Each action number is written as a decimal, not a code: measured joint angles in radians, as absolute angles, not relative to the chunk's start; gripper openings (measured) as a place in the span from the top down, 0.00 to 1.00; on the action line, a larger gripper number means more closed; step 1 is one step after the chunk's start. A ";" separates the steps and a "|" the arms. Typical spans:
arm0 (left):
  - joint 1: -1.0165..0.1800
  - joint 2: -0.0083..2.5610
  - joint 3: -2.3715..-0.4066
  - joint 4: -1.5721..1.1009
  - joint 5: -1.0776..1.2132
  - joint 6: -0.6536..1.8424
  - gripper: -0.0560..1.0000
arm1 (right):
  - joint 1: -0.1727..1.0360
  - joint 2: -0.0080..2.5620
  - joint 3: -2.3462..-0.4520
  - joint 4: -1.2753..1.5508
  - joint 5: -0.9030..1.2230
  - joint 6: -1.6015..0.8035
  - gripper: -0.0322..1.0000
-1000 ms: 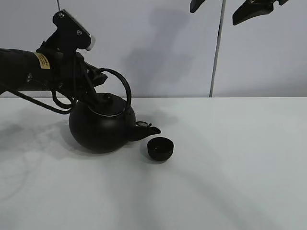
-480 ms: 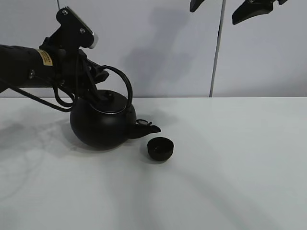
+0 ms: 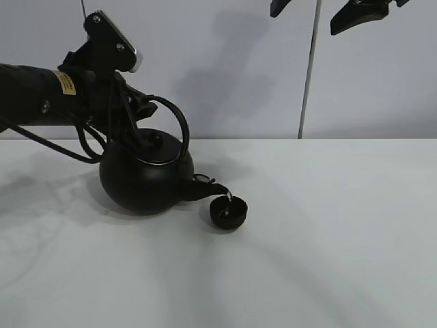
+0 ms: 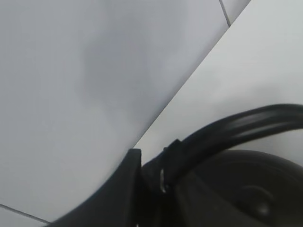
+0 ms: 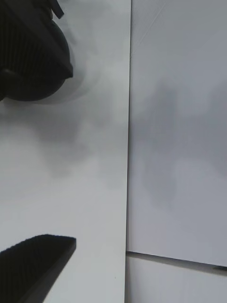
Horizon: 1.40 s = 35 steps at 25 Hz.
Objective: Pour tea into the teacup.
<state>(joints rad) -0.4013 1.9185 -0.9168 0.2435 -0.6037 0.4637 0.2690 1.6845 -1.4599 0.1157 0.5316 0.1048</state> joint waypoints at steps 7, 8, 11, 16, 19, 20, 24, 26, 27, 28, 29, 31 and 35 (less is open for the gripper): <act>-0.401 1.918 -0.917 0.247 -0.602 0.474 0.85 | 0.269 1.684 -1.460 0.116 0.532 0.105 0.37; -0.401 1.918 -0.917 0.247 -0.602 0.474 0.85 | 0.269 1.684 -1.460 0.116 0.532 0.105 0.37; -0.401 1.918 -0.917 0.247 -0.602 0.474 0.85 | 0.269 1.684 -1.460 0.116 0.532 0.105 0.37; -0.401 1.918 -0.917 0.248 -0.601 0.482 0.85 | 0.269 1.684 -1.460 0.116 0.532 0.105 0.37; -0.401 1.918 -0.917 0.248 -0.601 0.485 0.85 | 0.269 1.684 -1.460 0.116 0.532 0.105 0.37; -0.401 1.918 -0.917 0.248 -0.601 0.486 0.85 | 0.269 1.684 -1.460 0.116 0.532 0.105 0.37; -0.401 1.918 -0.917 0.248 -0.601 0.497 0.85 | 0.269 1.684 -1.460 0.116 0.532 0.105 0.37; -0.401 1.918 -0.917 0.248 -0.602 0.500 0.85 | 0.269 1.684 -1.460 0.116 0.532 0.105 0.37; -0.401 1.918 -0.917 0.246 -0.602 0.500 0.85 | 0.269 1.684 -1.460 0.116 0.532 0.105 0.37; -0.401 1.918 -0.917 0.247 -0.602 0.498 0.85 | 0.269 1.684 -1.460 0.116 0.532 0.105 0.37; -0.401 1.918 -0.917 0.245 -0.602 0.489 0.85 | 0.269 1.684 -1.460 0.116 0.532 0.105 0.37; -0.401 1.918 -0.917 0.244 -0.600 0.466 0.85 | 0.269 1.684 -1.460 0.116 0.532 0.105 0.37; -0.401 1.918 -0.917 0.227 -0.598 0.407 0.85 | 0.269 1.684 -1.460 0.116 0.532 0.105 0.37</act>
<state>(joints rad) -0.4013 1.9185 -0.9168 0.2266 -0.5982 0.4072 0.2690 1.6845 -1.4599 0.1157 0.5316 0.1048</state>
